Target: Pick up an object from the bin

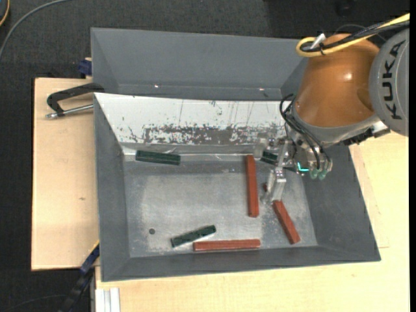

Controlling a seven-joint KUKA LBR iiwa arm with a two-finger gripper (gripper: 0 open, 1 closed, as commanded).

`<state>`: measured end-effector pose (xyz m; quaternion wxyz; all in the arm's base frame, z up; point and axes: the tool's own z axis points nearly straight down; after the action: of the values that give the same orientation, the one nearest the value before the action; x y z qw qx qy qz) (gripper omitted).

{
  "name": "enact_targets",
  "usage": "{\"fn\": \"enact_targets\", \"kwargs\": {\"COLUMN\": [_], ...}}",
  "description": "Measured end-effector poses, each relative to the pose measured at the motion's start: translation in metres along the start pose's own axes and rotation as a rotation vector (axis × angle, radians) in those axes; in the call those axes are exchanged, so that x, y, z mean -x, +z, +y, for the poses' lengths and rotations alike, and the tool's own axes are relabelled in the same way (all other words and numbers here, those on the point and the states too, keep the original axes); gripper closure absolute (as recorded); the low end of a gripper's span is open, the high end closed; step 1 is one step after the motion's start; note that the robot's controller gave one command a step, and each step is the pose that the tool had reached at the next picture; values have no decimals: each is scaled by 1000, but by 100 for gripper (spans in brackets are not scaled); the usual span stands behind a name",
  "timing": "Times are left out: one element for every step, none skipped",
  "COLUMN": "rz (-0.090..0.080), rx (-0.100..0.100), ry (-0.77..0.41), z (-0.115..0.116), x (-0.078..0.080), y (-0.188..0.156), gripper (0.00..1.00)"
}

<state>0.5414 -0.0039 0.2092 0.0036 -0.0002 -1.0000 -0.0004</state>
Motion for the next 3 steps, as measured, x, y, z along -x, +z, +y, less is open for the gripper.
{"fn": "enact_targets", "kwargs": {"rz": [-3,-5,-7], "rx": [-1,-3,-3], "ry": [-551,-1198,-1195], "z": [-25,-3,-3], "x": [16,21,22], "y": [98,139,138], "gripper": [0,0,100]}}
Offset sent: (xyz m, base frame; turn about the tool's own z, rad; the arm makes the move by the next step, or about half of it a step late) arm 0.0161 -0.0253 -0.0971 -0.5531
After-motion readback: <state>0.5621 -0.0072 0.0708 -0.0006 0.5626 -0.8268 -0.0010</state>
